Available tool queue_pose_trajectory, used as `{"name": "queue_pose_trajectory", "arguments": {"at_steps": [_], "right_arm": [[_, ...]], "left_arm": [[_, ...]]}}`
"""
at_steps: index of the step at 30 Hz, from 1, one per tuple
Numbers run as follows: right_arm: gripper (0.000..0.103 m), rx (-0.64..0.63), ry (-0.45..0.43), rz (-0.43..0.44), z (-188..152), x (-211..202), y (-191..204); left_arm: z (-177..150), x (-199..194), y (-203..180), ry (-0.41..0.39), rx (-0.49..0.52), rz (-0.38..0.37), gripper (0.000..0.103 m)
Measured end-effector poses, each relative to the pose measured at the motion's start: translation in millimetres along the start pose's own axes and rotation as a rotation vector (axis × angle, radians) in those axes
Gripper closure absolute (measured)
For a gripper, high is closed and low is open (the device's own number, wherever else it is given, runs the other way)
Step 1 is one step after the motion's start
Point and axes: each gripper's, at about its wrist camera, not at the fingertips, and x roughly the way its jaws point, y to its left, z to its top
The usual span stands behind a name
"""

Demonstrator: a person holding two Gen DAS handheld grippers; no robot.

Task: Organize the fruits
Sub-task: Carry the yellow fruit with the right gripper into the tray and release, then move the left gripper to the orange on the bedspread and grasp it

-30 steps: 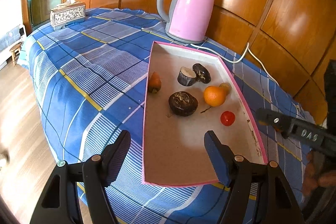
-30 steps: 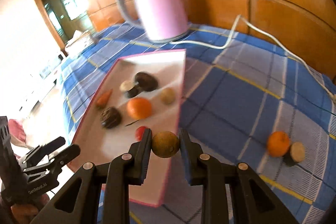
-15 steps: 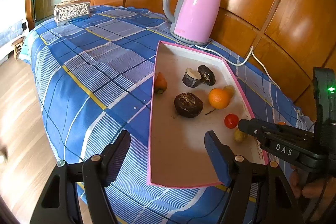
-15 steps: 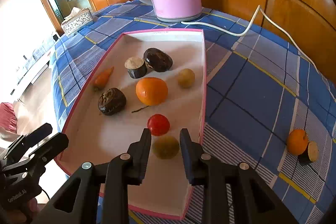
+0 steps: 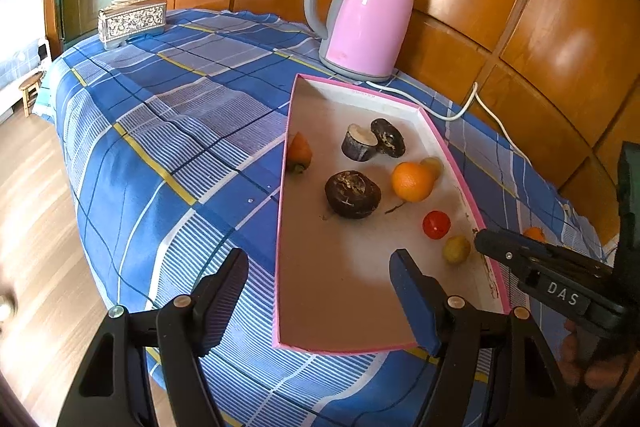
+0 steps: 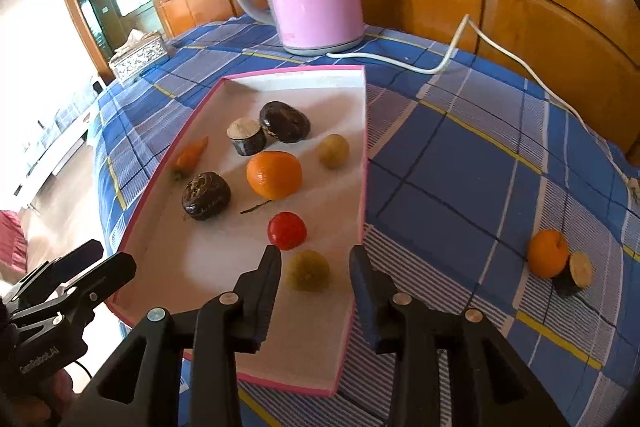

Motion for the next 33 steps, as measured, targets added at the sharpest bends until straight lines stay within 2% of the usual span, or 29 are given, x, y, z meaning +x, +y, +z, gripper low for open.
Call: {"name": "queue_pose_trajectory", "arguments": {"at_steps": [11, 20, 25, 33], "right_arm": [[0.067, 0.084, -0.065, -0.057, -14.0, -24.6, -20.3], [0.067, 0.195, -0.076, -0.111, -36.6, -39.4, -54.9], [0.067, 0.259, -0.073, -0.183, -60.3, -51.2, -82.4], [0.065, 0.462, -0.086, -0.343, -102.8, -76.9, -149.0]], "left_arm": [[-0.4, 0.9, -2.4, 0.003, 0.005, -0.011, 0.029], [-0.8, 0.1, -5.6, 0.004, 0.015, -0.022, 0.029], [-1.4, 0.7, -8.5, 0.007, 0.023, -0.030, 0.029], [-0.3, -0.5, -21.0, 0.009, 0.071, -0.050, 0.028]]}}
